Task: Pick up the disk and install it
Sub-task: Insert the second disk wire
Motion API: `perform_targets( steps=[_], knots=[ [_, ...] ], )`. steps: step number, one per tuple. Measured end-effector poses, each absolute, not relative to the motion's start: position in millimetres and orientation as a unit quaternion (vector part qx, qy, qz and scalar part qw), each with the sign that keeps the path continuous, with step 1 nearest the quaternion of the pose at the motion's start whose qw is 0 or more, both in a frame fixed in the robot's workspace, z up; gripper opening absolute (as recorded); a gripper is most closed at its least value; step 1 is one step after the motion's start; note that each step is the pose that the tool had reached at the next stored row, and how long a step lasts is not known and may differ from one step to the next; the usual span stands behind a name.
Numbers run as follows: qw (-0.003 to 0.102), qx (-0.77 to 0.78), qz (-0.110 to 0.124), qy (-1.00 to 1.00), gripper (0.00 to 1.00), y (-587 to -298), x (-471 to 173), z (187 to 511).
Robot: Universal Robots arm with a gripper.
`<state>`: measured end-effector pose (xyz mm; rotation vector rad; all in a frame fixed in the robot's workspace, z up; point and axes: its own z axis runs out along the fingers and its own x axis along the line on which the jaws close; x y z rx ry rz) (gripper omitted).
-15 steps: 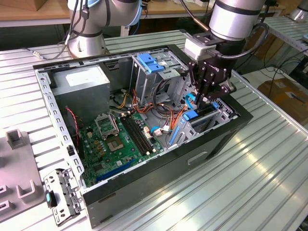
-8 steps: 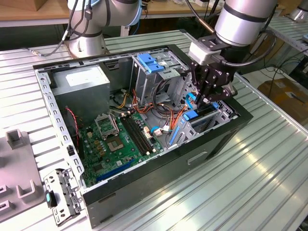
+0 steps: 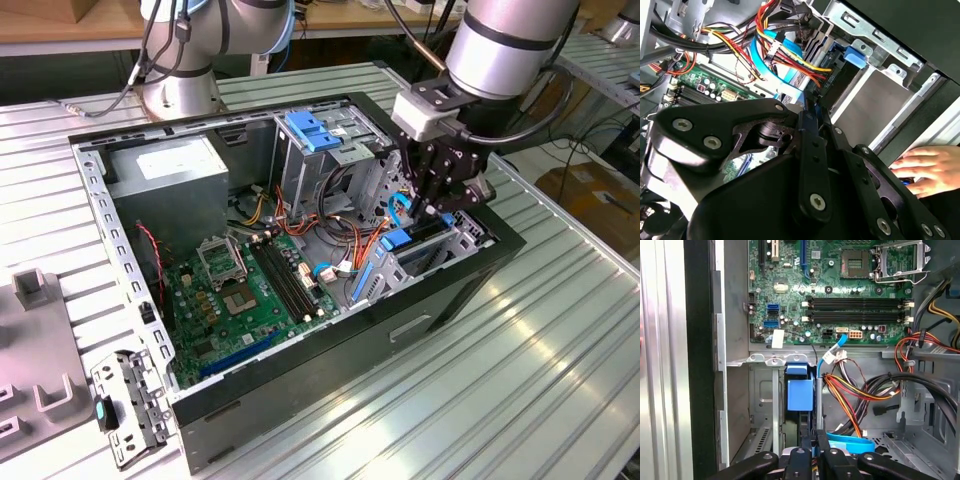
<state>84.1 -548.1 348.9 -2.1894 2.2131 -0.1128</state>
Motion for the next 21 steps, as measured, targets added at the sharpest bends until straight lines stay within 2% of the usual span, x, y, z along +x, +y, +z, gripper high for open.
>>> perform_targets(
  steps=[20,21],
  knots=[
    [0.015,-0.703,-0.035,0.71,0.16,-552.4,84.0,338.1],
    [0.015,-0.703,-0.035,0.71,0.24,-552.4,84.1,340.4]
  ],
)
